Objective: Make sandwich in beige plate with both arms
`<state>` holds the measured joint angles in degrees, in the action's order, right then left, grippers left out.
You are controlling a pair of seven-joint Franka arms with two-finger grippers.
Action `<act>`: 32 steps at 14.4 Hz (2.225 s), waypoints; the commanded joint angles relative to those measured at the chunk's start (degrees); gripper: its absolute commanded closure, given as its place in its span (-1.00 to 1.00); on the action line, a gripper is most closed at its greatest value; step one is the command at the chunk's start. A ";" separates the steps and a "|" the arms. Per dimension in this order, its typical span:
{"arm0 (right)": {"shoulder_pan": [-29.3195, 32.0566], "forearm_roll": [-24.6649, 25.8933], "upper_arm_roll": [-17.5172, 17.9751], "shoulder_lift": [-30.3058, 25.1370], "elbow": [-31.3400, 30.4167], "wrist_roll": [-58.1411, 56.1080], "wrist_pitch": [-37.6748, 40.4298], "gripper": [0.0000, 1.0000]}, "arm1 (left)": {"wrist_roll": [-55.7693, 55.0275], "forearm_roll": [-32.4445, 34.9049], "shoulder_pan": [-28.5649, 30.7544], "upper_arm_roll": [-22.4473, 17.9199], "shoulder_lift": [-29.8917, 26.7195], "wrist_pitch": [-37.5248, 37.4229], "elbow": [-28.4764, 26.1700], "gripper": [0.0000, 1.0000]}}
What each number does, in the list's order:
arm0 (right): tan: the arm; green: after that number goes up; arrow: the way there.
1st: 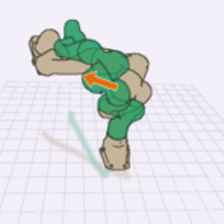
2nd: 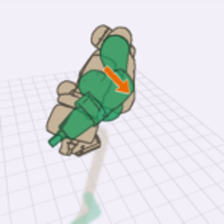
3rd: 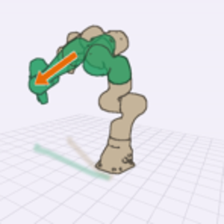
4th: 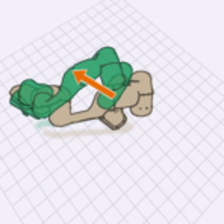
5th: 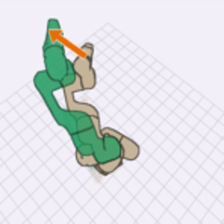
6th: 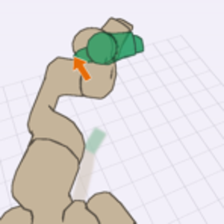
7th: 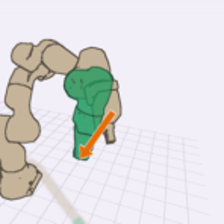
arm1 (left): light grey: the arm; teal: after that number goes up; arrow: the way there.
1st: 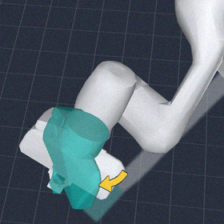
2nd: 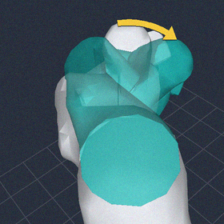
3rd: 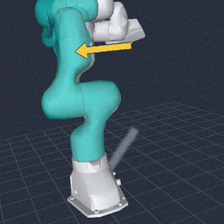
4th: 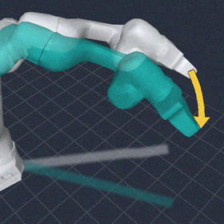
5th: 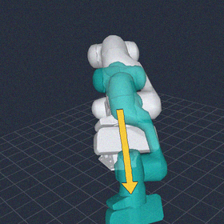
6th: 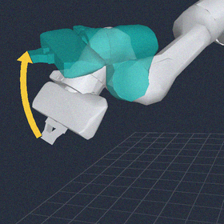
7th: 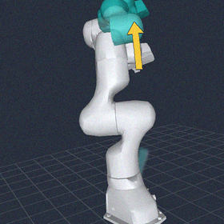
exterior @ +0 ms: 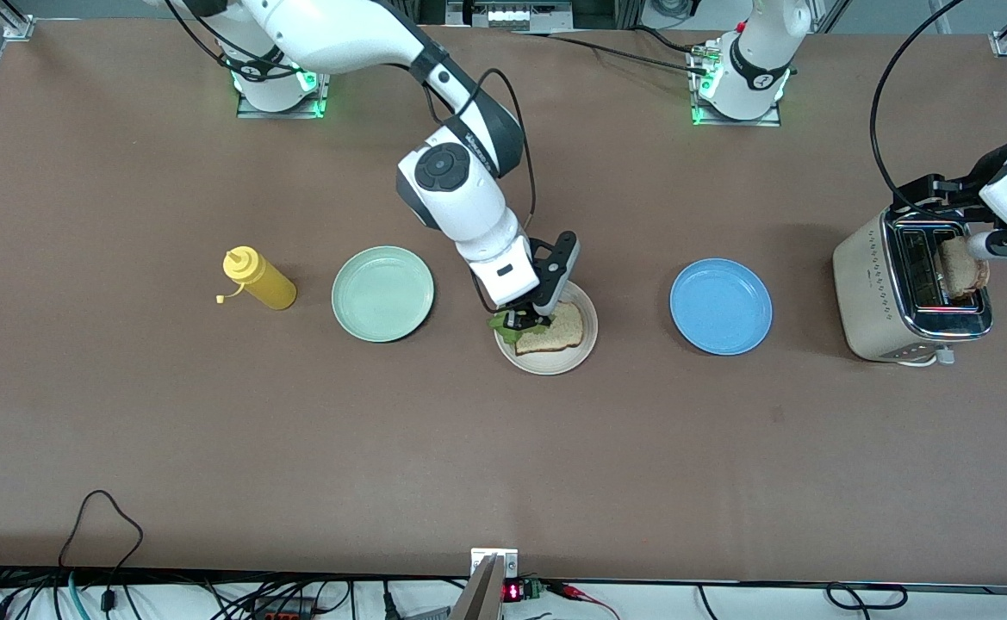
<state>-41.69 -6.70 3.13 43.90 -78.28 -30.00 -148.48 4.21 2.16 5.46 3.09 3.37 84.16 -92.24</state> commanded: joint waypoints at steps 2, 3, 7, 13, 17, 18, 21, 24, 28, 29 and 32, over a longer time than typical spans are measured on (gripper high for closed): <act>-1.55 -1.21 -0.32 4.16 2.51 -0.06 -3.03 1.00 | 0.80 -0.84 0.17 0.16 0.14 -1.20 1.10 -1.00; -2.16 -1.30 -0.41 5.04 2.52 0.81 -5.04 1.00 | 0.80 -0.84 0.25 0.16 0.14 -1.20 1.10 -1.00; -4.28 -1.12 -0.41 8.12 3.22 4.60 -9.97 1.00 | 0.89 -0.84 0.25 0.16 0.14 -1.55 1.10 -1.00; -4.19 -1.12 -0.67 7.87 4.18 4.34 -11.40 -1.00 | 0.80 -0.84 0.25 0.16 0.14 -1.63 1.10 -1.00; -1.04 -2.70 -0.41 3.74 4.36 4.60 -6.31 -1.00 | 0.89 -0.84 0.25 0.16 0.14 -1.63 1.10 -1.00; -0.07 -3.31 -0.32 2.52 4.36 4.60 -5.16 -1.00 | 0.80 -0.84 0.25 0.16 0.23 -1.63 1.10 -1.00; 4.84 -4.46 0.82 -3.19 4.19 4.78 4.83 -1.00 | 0.80 -0.84 0.25 0.16 0.14 -1.63 1.10 -1.00; 10.29 -4.02 1.88 -8.47 3.83 6.36 15.03 -1.00 | 0.10 -0.84 -0.01 0.16 0.23 -1.55 1.19 -1.00; 17.67 -2.18 1.88 -13.04 3.75 6.62 26.02 -1.00 | -0.17 -0.75 -0.27 0.77 0.14 -1.63 1.19 -1.00; 19.52 -2.09 1.88 -13.84 3.75 6.62 28.14 -1.00 | -0.16 -0.75 -0.19 0.77 0.14 -1.63 1.19 -1.00; 24.79 -2.00 1.88 -16.74 3.75 7.32 35.78 -1.00 | -0.17 -0.75 0.08 0.68 0.23 -1.63 1.10 -1.00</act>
<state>-20.32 -9.82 3.51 30.20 -72.82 -24.44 -117.00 4.17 2.16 5.18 3.72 3.37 83.62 -92.23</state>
